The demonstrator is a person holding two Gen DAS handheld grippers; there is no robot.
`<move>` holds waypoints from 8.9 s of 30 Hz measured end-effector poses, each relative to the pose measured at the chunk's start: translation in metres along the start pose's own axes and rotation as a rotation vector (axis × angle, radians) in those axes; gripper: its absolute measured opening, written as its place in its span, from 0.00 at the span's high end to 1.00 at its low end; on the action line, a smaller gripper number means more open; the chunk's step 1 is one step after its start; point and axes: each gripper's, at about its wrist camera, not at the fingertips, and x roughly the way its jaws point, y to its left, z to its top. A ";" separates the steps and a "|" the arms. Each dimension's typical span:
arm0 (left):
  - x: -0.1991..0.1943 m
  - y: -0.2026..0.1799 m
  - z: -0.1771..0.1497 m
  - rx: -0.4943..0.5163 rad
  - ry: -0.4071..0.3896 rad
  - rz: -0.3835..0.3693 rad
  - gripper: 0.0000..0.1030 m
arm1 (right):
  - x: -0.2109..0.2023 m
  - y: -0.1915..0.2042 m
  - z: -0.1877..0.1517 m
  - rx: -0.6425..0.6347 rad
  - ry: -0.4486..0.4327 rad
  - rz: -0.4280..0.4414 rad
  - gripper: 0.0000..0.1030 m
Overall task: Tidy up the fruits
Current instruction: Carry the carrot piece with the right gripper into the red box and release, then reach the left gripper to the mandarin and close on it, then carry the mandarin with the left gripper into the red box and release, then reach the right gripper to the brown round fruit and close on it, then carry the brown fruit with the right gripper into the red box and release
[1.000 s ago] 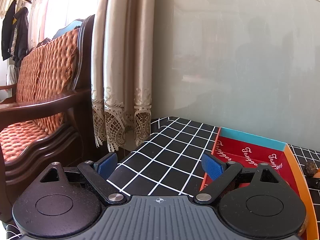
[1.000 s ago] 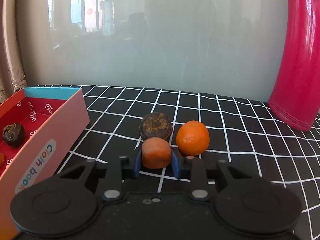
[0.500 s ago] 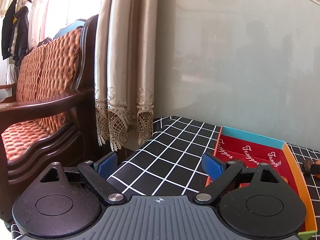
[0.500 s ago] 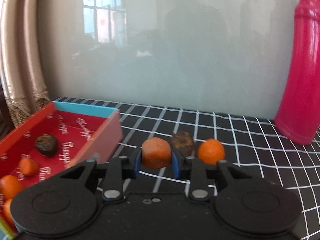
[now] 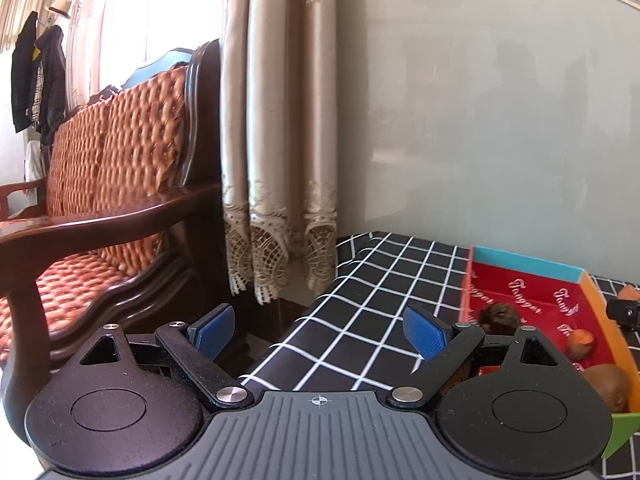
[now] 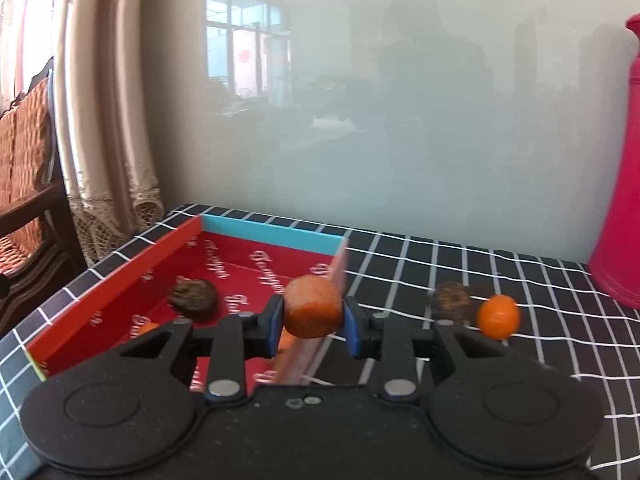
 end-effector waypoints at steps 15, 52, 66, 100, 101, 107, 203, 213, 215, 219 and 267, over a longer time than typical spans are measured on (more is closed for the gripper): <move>0.012 0.016 -0.005 0.008 0.038 0.030 0.12 | 0.003 0.053 -0.004 -0.025 -0.036 0.063 0.22; -0.031 -0.139 0.002 0.038 -0.027 -0.245 0.12 | -0.073 -0.156 -0.033 0.232 -0.109 -0.386 0.00; -0.044 -0.236 -0.019 0.196 -0.036 -0.400 0.12 | -0.100 -0.225 -0.054 0.279 -0.126 -0.499 0.00; 0.022 -0.392 -0.042 0.309 0.150 -0.529 0.46 | -0.058 -0.293 -0.054 0.299 -0.090 -0.629 0.00; 0.024 -0.394 -0.041 0.301 0.147 -0.530 0.46 | -0.056 -0.295 -0.055 0.294 -0.086 -0.637 0.00; 0.034 -0.414 -0.038 0.330 0.132 -0.501 0.46 | -0.057 -0.315 -0.059 0.350 -0.077 -0.642 0.00; -0.003 -0.121 -0.009 0.047 -0.029 -0.089 0.03 | -0.001 -0.095 -0.038 0.038 -0.063 -0.211 0.00; 0.030 -0.110 0.005 0.004 -0.007 -0.002 0.03 | 0.033 -0.093 -0.024 0.045 -0.043 -0.193 0.01; 0.033 -0.110 0.007 0.003 -0.012 0.017 0.03 | 0.042 -0.096 -0.021 0.052 -0.030 -0.197 0.03; 0.043 -0.110 0.010 0.009 -0.010 0.040 0.03 | 0.059 -0.100 -0.017 0.057 -0.007 -0.189 0.09; 0.011 -0.065 0.003 0.041 0.006 0.023 0.03 | -0.023 -0.038 -0.005 0.038 0.000 -0.078 0.60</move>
